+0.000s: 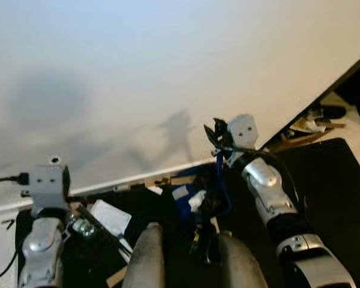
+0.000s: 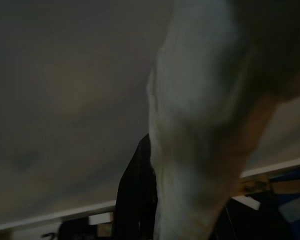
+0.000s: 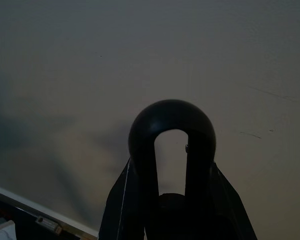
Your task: Sweep floor
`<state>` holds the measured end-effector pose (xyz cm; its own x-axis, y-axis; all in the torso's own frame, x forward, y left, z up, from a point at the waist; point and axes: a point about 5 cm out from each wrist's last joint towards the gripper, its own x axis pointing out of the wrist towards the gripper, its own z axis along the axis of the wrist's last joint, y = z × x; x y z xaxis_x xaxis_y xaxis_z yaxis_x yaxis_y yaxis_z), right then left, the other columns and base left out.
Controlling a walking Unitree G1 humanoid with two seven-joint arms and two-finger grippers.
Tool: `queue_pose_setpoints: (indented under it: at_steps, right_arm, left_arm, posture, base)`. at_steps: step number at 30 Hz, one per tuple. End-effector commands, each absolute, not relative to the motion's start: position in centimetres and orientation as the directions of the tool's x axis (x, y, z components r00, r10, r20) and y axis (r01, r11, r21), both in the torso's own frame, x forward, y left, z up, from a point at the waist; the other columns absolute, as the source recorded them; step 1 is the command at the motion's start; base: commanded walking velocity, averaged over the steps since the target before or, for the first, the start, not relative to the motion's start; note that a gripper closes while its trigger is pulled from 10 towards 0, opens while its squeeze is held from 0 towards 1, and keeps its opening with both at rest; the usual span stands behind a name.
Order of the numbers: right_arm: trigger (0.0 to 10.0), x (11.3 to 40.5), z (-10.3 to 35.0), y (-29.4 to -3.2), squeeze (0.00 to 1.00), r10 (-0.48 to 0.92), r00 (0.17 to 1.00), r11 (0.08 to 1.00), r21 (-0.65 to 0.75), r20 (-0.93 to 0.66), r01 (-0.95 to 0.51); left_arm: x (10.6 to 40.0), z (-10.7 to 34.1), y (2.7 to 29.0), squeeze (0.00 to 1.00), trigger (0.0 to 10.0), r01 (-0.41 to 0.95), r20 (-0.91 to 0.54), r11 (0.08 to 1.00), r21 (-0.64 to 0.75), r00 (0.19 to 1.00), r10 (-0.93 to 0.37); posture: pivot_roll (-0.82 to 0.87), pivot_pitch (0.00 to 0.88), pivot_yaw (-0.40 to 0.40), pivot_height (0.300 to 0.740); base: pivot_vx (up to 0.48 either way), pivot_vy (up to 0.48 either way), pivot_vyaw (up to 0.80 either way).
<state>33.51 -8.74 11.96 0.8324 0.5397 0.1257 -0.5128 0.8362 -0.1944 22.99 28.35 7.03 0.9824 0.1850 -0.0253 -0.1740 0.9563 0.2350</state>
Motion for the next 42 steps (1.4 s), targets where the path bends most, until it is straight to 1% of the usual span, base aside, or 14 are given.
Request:
queue_pose_setpoints:
  at_steps: [1,9,16,18,19,23,30,32,33,34,35,36,38,42]
  right_arm:
    - [10.0,32.9,9.9,-8.6,0.00,0.540,0.840,0.839,-0.116,0.050,-0.532]
    - [10.0,33.2,10.2,-8.8,0.00,0.538,0.841,0.840,-0.124,0.056,-0.529]
    - [10.0,33.1,10.1,-8.8,0.00,0.538,0.841,0.840,-0.126,0.059,-0.528]
    - [10.0,33.1,10.1,-8.7,0.00,0.536,0.842,0.841,-0.125,0.061,-0.526]
    - [10.0,33.2,10.2,-8.6,0.00,0.531,0.845,0.844,-0.124,0.068,-0.521]
    - [10.0,33.3,10.3,-8.6,0.00,0.521,0.850,0.851,-0.119,0.077,-0.511]
    - [10.0,33.2,10.1,-8.8,0.00,0.513,0.855,0.856,-0.112,0.077,-0.504]
    - [10.0,33.3,10.0,-8.7,0.00,0.513,0.855,0.856,-0.109,0.073,-0.505]
    - [10.0,33.3,10.0,-8.7,0.00,0.513,0.855,0.856,-0.109,0.073,-0.505]
    - [10.0,33.3,10.0,-8.6,0.00,0.515,0.854,0.856,-0.106,0.073,-0.507]
    - [10.0,33.3,10.0,-8.6,0.00,0.515,0.854,0.856,-0.106,0.073,-0.507]
    - [10.0,33.3,10.0,-8.4,0.00,0.516,0.853,0.855,-0.104,0.074,-0.508]
    - [10.0,33.3,10.0,-8.4,0.00,0.516,0.853,0.855,-0.104,0.074,-0.508]
    - [10.0,33.2,10.0,-8.1,0.00,0.521,0.850,0.852,-0.096,0.075,-0.514]
  left_arm:
    - [23.1,5.7,26.9,0.27,10.0,-0.133,-0.061,0.969,0.207,0.987,0.148]
    - [26.1,6.5,23.4,0.27,10.0,-0.071,0.015,0.993,0.093,0.997,0.070]
    - [28.6,8.1,19.6,0.26,10.0,0.074,0.100,0.997,0.019,0.992,-0.076]
    - [29.0,8.7,18.4,0.26,10.0,0.130,0.127,0.991,0.030,0.983,-0.132]
    - [28.9,9.3,17.3,0.27,10.0,0.214,0.146,0.971,0.110,0.962,-0.229]
    - [28.5,9.8,17.1,0.27,10.0,0.268,0.152,0.938,0.219,0.940,-0.304]
    - [27.3,11.4,20.8,0.27,10.0,0.235,0.153,0.875,0.424,0.933,-0.325]
    - [26.2,12.6,23.7,0.27,10.0,0.167,0.150,0.850,0.500,0.950,-0.274]
    - [26.2,12.6,23.7,0.27,10.0,0.167,0.150,0.850,0.500,0.950,-0.274]
    - [24.8,13.5,26.5,0.27,10.0,0.090,0.148,0.825,0.557,0.967,-0.206]
    - [24.8,13.5,26.5,0.27,10.0,0.090,0.148,0.825,0.557,0.967,-0.206]
    - [23.5,14.1,28.5,0.27,10.0,0.028,0.149,0.801,0.598,0.978,-0.146]
    - [23.5,14.1,28.5,0.27,10.0,0.028,0.149,0.801,0.598,0.978,-0.146]
    - [21.2,15.3,31.9,0.28,10.0,-0.082,0.164,0.764,0.640,0.986,-0.032]
  posture:
    - [0.14,0.245,-0.046,0.740]
    - [0.13,0.234,-0.046,0.740]
    - [0.12,0.212,-0.042,0.740]
    - [0.12,0.204,-0.039,0.740]
    - [0.12,0.191,-0.024,0.740]
    - [0.13,0.187,-0.017,0.740]
    - [0.16,0.184,-0.012,0.740]
    - [0.18,0.188,-0.009,0.740]
    - [0.18,0.188,-0.009,0.740]
    - [0.19,0.196,-0.007,0.740]
    - [0.19,0.196,-0.007,0.740]
    - [0.19,0.198,-0.007,0.740]
    - [0.19,0.198,-0.007,0.740]
    - [0.21,0.208,-0.009,0.740]
  base:
    - [0.000,0.000,0.00]
    - [0.000,0.000,0.00]
    - [0.000,0.000,0.00]
    - [0.000,0.000,0.00]
    - [0.000,0.000,0.00]
    - [0.000,0.000,0.00]
    - [0.000,0.000,0.00]
    - [0.000,0.000,0.00]
    - [0.000,0.000,0.00]
    - [0.000,0.000,0.00]
    - [0.000,0.000,0.00]
    - [0.000,0.000,0.00]
    - [0.000,0.000,0.00]
    - [0.000,0.000,0.00]
